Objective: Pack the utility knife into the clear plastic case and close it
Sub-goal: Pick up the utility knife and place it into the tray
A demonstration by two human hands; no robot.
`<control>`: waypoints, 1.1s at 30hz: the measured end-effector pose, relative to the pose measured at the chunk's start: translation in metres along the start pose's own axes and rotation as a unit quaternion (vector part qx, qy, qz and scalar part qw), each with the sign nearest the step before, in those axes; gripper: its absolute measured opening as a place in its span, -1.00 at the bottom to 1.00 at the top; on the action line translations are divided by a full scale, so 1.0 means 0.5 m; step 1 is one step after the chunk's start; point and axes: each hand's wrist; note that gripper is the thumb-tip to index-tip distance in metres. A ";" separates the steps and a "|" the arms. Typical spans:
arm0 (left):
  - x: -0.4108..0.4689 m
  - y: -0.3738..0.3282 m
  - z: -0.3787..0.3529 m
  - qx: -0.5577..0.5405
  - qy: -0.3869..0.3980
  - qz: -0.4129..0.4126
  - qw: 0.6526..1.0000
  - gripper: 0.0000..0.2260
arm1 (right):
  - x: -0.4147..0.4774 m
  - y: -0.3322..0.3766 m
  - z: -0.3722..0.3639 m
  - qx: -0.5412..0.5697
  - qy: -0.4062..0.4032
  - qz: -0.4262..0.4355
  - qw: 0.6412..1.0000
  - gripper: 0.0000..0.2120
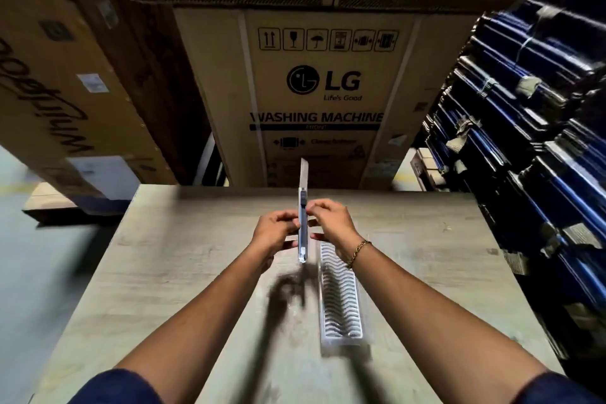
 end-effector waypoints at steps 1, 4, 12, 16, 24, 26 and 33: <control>-0.001 -0.018 -0.007 -0.003 0.003 -0.008 1.000 -0.81 | 0.000 0.023 0.007 0.000 -0.002 0.011 1.000 -0.89; -0.003 -0.062 -0.022 0.001 0.012 -0.033 0.999 -0.81 | -0.003 0.081 0.025 0.005 -0.013 0.036 0.999 -0.82; -0.019 -0.118 -0.049 0.000 0.020 -0.066 0.998 -0.77 | -0.006 0.142 0.044 0.001 -0.043 0.065 0.997 -0.85; -0.021 -0.126 -0.051 -0.011 0.021 -0.061 0.998 -0.76 | -0.017 0.143 0.052 0.014 -0.036 0.065 0.997 -0.91; -0.022 -0.136 -0.055 -0.033 0.011 -0.054 0.998 -0.76 | -0.048 0.108 0.057 0.030 -0.011 0.077 0.997 -0.85; -0.021 -0.137 -0.057 -0.039 0.007 -0.053 0.998 -0.77 | -0.055 0.099 0.059 0.030 -0.007 0.079 0.996 -0.85; -0.024 -0.147 -0.067 -0.050 -0.009 -0.059 0.997 -0.77 | -0.073 0.079 0.065 0.036 0.008 0.085 0.996 -0.84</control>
Point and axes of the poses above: each hand's wrist, its own x-axis towards the middle knuckle, its own z-axis out of the back of the hand, y = z × x, and after that the axes turned 4 degrees about -z, right-handed
